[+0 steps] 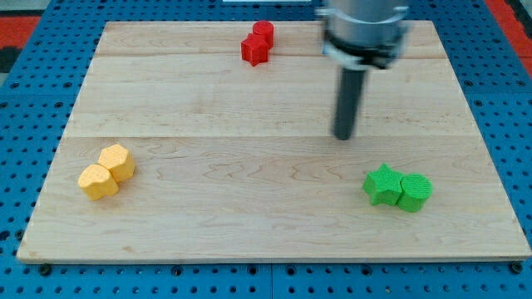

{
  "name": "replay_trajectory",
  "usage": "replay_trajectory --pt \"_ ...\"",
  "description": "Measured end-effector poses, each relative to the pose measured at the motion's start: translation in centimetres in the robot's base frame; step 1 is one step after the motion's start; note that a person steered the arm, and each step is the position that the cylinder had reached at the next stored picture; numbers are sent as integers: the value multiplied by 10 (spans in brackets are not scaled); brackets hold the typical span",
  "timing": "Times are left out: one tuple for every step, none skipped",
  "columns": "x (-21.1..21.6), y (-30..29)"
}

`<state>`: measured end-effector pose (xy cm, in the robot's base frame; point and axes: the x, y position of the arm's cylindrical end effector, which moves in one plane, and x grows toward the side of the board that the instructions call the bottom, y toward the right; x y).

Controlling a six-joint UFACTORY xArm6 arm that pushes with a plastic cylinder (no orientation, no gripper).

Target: Slightly move the green blocks to the left

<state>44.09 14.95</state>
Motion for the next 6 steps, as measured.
replay_trajectory --pt "33 88" --pt "116 119" --pt "124 85" --pt "106 64" --pt "90 40" --pt "63 64"
